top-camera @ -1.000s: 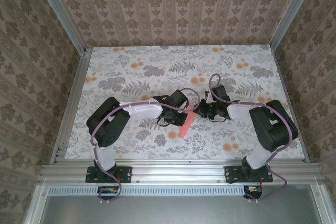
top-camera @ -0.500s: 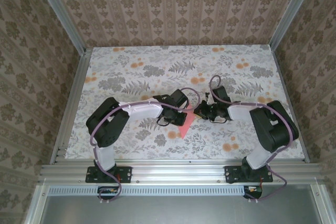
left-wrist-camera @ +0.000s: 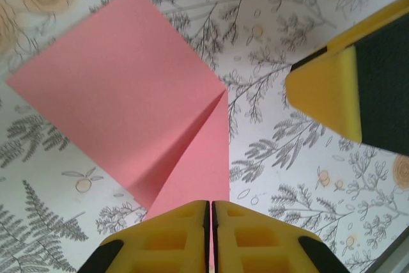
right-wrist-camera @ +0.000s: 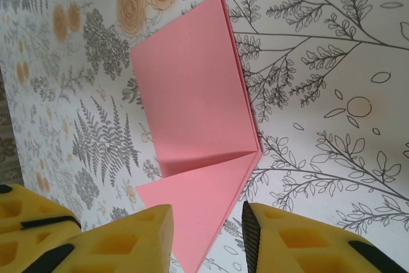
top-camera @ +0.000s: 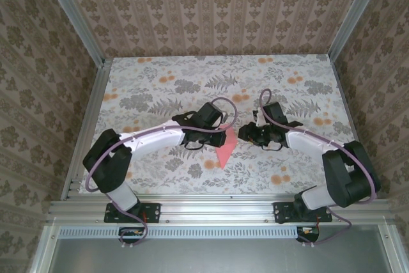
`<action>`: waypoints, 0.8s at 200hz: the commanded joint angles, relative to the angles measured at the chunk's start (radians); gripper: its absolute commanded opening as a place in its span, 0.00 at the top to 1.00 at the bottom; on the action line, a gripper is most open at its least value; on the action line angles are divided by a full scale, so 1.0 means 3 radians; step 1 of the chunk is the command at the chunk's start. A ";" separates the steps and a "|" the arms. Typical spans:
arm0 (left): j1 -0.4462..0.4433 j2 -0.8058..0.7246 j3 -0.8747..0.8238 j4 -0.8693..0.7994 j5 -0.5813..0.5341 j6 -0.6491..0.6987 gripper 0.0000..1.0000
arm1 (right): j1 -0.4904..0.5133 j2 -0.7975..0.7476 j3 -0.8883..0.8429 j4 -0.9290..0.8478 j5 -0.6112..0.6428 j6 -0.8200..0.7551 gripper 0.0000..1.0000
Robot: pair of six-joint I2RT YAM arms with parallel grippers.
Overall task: Fold a paper plane with a square sheet of paper (pick it up from the middle)
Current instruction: Third fold the triangle at the center of the table.
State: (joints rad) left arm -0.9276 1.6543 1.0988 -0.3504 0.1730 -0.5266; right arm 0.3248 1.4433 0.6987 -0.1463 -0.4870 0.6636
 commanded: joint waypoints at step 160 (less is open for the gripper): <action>-0.0039 0.0593 0.0082 -0.0210 -0.0111 -0.0027 0.98 | -0.0004 0.0770 0.0202 0.0315 -0.0415 0.0023 0.63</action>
State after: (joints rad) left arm -0.9298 1.8034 1.1000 -0.3752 0.1570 -0.5312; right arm 0.3248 1.6566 0.7341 -0.0624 -0.5854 0.6609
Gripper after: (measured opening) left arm 0.051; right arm 0.370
